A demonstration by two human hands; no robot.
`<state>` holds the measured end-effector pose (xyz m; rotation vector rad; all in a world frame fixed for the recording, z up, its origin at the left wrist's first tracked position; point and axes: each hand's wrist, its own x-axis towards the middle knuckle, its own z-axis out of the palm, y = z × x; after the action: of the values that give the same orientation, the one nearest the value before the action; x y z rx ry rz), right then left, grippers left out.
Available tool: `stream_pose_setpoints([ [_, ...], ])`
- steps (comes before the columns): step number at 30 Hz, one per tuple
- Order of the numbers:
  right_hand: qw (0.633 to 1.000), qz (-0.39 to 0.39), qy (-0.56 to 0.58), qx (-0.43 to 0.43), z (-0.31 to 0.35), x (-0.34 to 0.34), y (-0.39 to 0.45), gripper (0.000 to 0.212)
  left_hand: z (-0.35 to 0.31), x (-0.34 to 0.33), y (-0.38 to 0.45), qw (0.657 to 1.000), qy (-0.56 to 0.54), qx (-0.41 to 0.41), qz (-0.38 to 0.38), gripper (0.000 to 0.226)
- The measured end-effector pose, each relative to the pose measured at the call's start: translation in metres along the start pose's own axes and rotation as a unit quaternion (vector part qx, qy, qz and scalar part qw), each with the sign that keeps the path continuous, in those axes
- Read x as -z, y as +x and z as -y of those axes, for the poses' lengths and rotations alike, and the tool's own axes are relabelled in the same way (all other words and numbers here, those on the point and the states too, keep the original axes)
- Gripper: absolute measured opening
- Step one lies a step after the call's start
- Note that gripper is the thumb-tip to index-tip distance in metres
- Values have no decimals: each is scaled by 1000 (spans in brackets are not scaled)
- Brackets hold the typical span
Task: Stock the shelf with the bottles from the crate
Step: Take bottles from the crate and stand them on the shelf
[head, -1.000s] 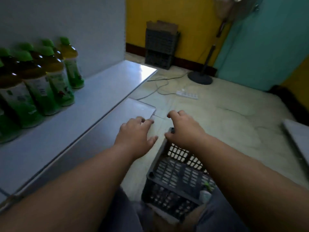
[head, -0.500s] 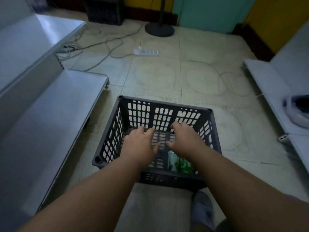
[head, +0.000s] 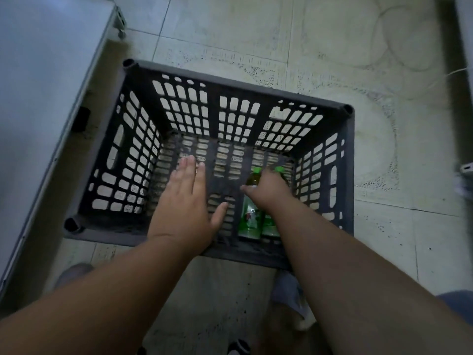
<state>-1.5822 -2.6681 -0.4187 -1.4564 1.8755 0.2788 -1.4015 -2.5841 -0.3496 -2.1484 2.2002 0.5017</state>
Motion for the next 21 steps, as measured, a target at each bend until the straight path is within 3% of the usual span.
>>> stream_pose_setpoints([
  [3, 998, 44, -1, -36, 3, -17, 29, 84, -2, -1, 2, 1000, 6, 11, 15, 95],
  [7, 994, 37, -54, -90, 0, -43, 53, 112, -1, -5, 6, 999, 19, 7, 33, 95],
  [10, 993, 30, -68, -93, -1, -53, 59, 102, 0, -8, 5, 998, 34, 2, 48, 97],
  [16, 997, 26, 35, -60, 14, -67, 69, 77, 1, -7, 5, 999, 23, 12, 47, 97],
  [21, 992, 39, 108, -47, 12, -48, 54, 101, 1, -8, 6, 998, 33, 16, 50, 97],
])
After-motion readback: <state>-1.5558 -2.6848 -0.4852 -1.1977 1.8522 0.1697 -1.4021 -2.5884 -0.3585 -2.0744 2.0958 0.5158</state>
